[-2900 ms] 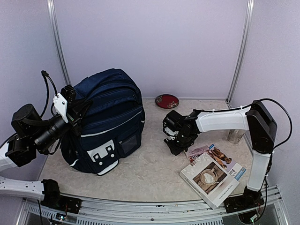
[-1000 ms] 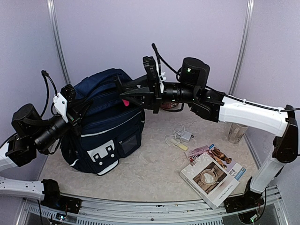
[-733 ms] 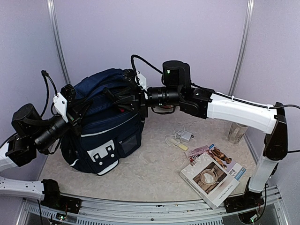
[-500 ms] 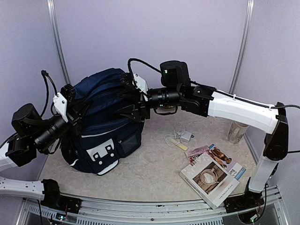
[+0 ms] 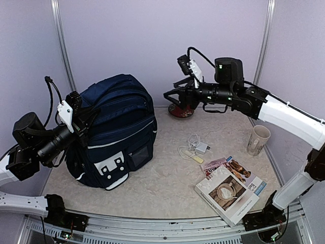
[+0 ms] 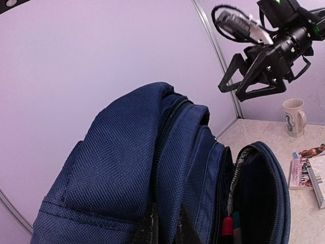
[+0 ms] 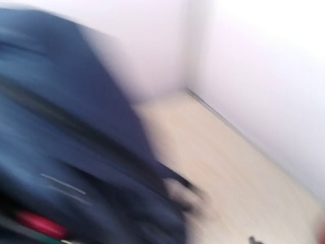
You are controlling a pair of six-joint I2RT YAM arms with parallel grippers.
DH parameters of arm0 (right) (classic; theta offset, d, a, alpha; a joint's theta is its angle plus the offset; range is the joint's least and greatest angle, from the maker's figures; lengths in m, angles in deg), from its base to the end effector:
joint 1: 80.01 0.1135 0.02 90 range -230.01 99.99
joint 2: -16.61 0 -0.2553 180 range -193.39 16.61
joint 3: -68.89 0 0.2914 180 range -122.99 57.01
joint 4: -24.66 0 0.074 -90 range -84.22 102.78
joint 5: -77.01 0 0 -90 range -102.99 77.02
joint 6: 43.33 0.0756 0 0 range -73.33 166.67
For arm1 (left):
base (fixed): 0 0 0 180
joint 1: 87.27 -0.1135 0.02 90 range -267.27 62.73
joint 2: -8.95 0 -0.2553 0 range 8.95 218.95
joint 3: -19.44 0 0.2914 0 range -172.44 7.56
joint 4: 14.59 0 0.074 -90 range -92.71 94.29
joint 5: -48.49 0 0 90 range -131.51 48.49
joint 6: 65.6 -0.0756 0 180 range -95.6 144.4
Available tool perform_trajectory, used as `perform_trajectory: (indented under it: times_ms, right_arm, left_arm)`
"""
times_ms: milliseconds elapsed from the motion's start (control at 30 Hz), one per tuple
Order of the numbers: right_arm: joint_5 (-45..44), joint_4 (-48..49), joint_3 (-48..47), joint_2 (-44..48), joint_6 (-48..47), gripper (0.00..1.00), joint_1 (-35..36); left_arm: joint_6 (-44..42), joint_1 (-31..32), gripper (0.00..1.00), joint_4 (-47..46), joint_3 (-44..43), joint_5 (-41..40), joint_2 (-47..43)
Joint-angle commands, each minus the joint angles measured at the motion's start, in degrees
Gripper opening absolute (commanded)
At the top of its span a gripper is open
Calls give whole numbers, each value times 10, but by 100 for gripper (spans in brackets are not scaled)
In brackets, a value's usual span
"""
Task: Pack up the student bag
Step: Place the pen in the upper front pocket of the bag, then pick up the pen from the center of the board.
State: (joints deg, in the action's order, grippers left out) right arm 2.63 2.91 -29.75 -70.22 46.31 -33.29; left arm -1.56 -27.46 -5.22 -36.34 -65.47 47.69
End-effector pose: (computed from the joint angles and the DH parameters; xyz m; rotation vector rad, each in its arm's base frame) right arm 0.2839 0.3312 0.4027 -0.9088 1.5670 0.8219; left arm 0.1479 -0.1931 0.3778 0.7089 1.2662 -0.1833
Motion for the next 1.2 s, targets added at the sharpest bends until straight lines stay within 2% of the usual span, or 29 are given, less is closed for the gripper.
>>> perform_trajectory:
  times_ms: [0, 67, 167, 233, 467, 800, 967, 1167]
  right_arm:
    - [-141, -146, 81, -3, 125, 66, -55]
    - [-173, -193, 108, -15, 135, 59, -62]
    - [-183, -246, 137, -41, 140, 40, -66]
    - [-179, -263, 156, -58, 141, 38, -66]
    - [-179, -305, 159, -148, 124, 43, -66]
    - [-213, -334, 81, -260, 70, 54, -66]
    - [-239, -366, 31, -304, 52, 54, -66]
    - [-200, -357, -13, -332, 22, 52, -66]
  left_arm:
    - [15, -4, 0, -30, 3, 16, -4]
    - [14, -4, 0, -30, 4, 15, -4]
    - [15, -4, 0, -30, 4, 16, -4]
    - [15, -4, 0, -29, 3, 17, -3]
    - [14, -5, 0, -27, 3, 19, -4]
    - [14, -5, 0, -27, 3, 19, -3]
    - [13, -6, 0, -26, 3, 18, -2]
    - [11, -7, 0, -26, 3, 18, -1]
